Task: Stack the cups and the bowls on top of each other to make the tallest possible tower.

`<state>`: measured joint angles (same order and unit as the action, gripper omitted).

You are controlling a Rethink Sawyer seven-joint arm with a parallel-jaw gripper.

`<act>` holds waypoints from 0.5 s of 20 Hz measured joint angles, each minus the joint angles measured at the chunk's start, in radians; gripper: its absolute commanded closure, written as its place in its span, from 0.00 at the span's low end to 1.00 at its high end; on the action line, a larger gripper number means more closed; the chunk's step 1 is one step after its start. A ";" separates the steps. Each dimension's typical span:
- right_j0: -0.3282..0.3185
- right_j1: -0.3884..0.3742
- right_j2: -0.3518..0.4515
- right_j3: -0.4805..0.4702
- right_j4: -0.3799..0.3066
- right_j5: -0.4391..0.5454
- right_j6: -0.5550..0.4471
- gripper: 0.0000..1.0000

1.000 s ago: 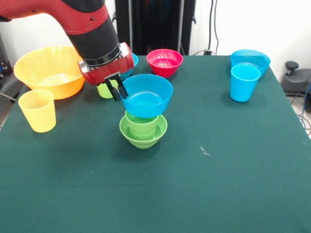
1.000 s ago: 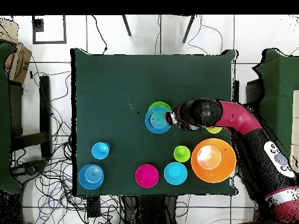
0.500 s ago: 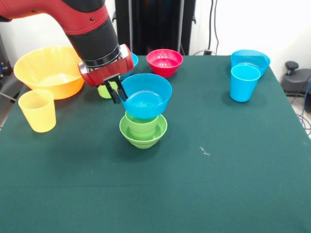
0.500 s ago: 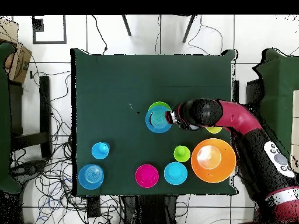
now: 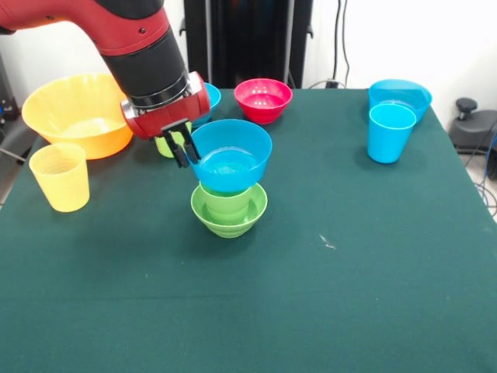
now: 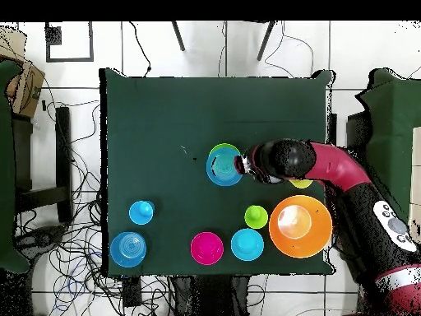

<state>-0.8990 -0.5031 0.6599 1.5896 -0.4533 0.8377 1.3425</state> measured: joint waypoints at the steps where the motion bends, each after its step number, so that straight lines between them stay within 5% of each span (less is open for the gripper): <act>1: -0.001 0.000 0.000 0.000 0.000 0.000 0.000 1.00; 10: -0.009 0.000 0.001 0.000 -0.003 0.000 0.000 1.00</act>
<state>-0.9079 -0.5031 0.6607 1.5896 -0.4560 0.8377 1.3425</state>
